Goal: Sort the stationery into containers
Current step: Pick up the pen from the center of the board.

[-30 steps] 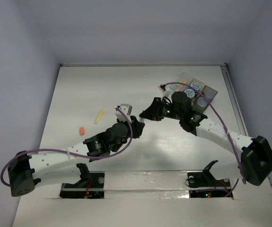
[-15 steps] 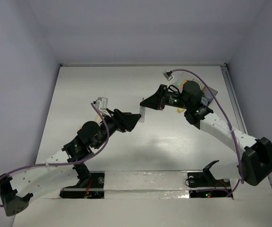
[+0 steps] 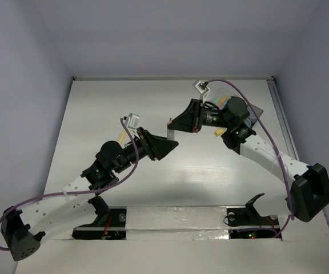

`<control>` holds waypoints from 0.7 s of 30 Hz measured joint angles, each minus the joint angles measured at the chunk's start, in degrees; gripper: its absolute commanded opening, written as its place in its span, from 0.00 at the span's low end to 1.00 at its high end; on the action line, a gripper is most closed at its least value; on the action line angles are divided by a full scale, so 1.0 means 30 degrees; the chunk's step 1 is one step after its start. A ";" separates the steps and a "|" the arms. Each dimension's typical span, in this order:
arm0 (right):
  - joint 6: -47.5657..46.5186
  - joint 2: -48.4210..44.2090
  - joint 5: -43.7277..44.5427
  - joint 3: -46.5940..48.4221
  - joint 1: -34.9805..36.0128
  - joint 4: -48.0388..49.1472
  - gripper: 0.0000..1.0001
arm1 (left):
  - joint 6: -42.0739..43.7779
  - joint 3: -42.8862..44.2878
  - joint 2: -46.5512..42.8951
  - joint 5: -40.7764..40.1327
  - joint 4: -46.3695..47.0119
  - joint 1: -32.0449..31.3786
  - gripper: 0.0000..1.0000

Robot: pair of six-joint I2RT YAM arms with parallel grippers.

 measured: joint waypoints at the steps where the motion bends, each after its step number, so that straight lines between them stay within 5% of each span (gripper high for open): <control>1: 0.0087 0.0066 -0.0087 0.0000 0.0044 0.0095 0.00 | -0.0117 0.0000 0.0036 0.0240 0.0219 0.0015 0.36; 5: 0.0583 0.0408 -0.0342 0.0000 0.0255 0.0590 0.00 | -0.0248 -0.0007 0.0044 0.0860 0.1042 0.0131 0.29; 11: 0.1275 0.0962 -0.0809 0.0000 0.0262 0.2208 0.00 | -0.0510 -0.0044 0.0335 0.1100 0.1086 0.0393 0.01; 14: 0.1282 0.1158 -0.0882 0.0000 0.0255 0.2404 0.00 | -0.0597 -0.0044 0.0372 0.1042 0.0962 0.0423 0.00; 16: 0.1268 0.1260 -0.0903 0.0000 0.0255 0.2397 0.17 | -0.0554 -0.0044 0.0291 0.0823 0.0692 0.0430 0.00; 17: 0.1173 0.1304 -0.0896 0.0000 0.0262 0.2353 0.39 | -0.0510 -0.0036 0.0182 0.0678 0.0415 0.0423 0.00; 21: 0.0189 0.1304 -0.0372 0.0007 0.0299 0.1151 0.76 | 0.0393 0.0452 -0.0940 -0.0721 -0.2229 0.0364 0.00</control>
